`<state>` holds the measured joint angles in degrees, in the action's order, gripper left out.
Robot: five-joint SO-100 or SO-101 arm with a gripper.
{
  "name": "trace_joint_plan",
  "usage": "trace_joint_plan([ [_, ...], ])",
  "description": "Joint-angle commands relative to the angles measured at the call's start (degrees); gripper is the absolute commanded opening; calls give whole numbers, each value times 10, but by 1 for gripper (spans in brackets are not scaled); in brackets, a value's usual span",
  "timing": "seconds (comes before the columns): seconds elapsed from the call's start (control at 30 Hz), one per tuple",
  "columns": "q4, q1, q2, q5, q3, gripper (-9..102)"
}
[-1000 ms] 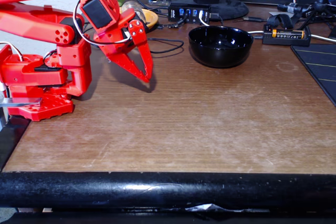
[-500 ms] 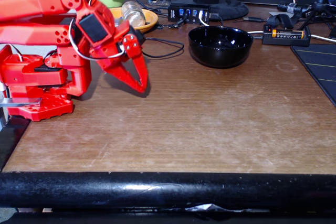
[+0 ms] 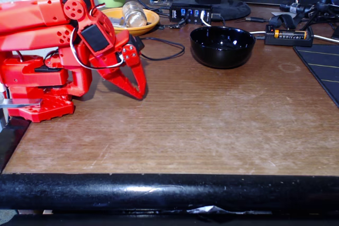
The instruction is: Ramasse la gomme et mets-la dans le bol.
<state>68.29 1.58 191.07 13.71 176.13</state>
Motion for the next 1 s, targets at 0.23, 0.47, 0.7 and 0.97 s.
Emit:
trace_joint_plan([
  [0.23,5,-15,-4,-2,15,-6],
  [0.47,4,-13,-4,-11,15,-6],
  [0.7,4,-13,-4,-11,15,-6],
  [0.97,4,-13,-4,-11,15,-6],
])
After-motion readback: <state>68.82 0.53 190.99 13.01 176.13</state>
